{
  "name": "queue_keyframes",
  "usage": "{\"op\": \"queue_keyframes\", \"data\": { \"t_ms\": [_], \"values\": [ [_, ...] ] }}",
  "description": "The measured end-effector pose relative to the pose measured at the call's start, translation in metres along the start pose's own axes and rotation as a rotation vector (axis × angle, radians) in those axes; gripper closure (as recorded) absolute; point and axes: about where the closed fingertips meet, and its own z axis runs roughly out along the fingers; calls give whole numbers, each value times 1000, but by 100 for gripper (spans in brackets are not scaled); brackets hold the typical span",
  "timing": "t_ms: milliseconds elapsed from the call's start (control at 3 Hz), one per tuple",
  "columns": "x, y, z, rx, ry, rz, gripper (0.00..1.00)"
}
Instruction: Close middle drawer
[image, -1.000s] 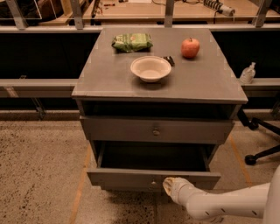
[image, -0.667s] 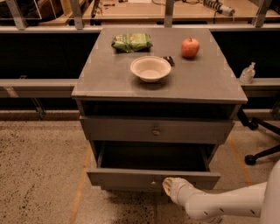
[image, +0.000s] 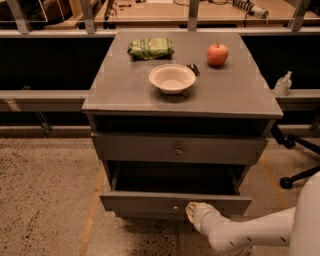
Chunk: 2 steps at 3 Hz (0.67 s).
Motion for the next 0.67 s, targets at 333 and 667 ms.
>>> {"op": "queue_keyframes", "data": {
  "t_ms": [333,667],
  "values": [
    [3,-6,4,37,18,-22,100],
    [3,-6,4,37,18,-22,100]
  ]
}}
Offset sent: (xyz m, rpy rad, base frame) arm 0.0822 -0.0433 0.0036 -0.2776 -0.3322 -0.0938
